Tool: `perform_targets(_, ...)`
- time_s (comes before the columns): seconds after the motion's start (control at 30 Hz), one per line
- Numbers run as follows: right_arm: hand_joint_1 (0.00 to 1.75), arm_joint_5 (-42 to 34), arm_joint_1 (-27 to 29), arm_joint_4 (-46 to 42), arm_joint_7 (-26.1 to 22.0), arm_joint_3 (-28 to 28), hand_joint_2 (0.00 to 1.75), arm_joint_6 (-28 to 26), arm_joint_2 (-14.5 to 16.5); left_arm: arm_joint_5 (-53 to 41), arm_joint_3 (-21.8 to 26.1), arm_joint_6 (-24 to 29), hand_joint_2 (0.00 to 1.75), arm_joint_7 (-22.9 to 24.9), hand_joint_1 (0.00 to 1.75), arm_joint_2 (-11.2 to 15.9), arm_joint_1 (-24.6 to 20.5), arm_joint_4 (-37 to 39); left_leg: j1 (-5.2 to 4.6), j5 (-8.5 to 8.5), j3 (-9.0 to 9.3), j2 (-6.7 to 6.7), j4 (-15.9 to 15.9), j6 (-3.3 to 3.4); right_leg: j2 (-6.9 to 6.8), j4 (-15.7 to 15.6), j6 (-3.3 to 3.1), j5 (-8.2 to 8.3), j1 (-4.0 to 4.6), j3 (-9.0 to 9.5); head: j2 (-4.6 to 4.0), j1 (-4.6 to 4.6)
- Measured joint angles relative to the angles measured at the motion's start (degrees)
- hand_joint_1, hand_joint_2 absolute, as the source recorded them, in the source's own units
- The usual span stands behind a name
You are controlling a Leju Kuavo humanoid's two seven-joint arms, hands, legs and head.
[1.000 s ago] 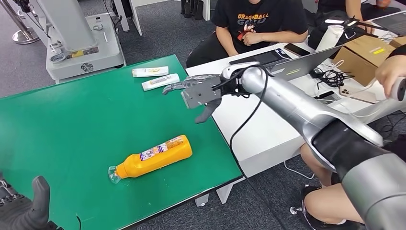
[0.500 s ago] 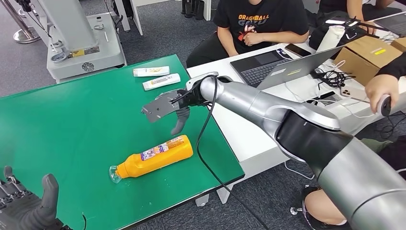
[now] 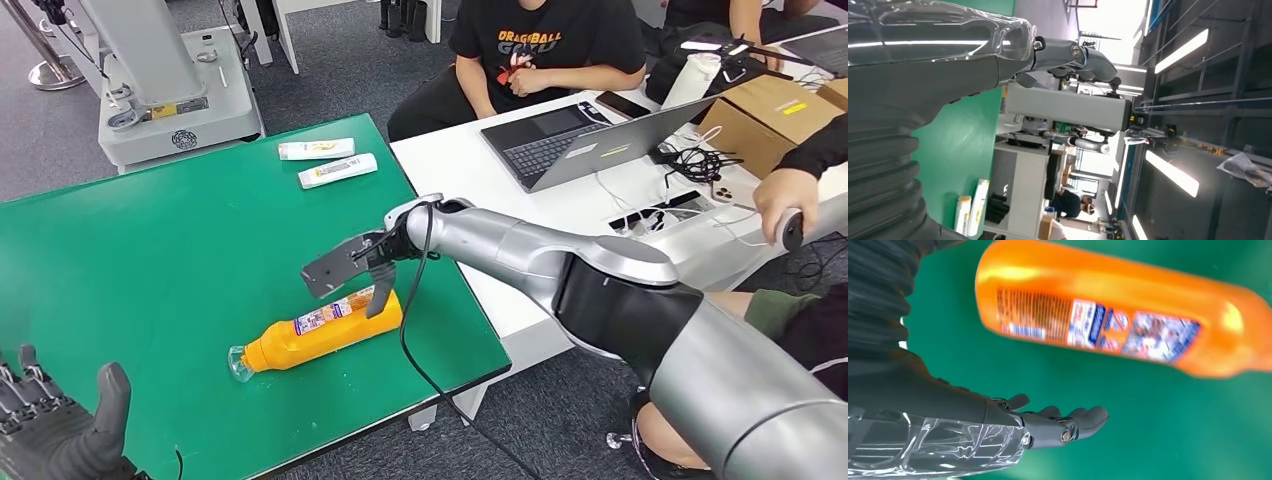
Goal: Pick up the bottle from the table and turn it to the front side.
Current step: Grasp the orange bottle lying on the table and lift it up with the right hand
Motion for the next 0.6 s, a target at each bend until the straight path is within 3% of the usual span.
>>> perform_targets(0.6,0.00,-0.25,2.70,1.78,-2.16,3.14,1.75,-2.15,0.30,-1.74,0.15,0.15,1.75,0.39,0.00,0.85,3.73,-0.37,0.00,0.00,0.01,0.01,0.00,0.00,0.02,-0.01,0.00,0.00,0.00,-0.01,0.00,0.01)
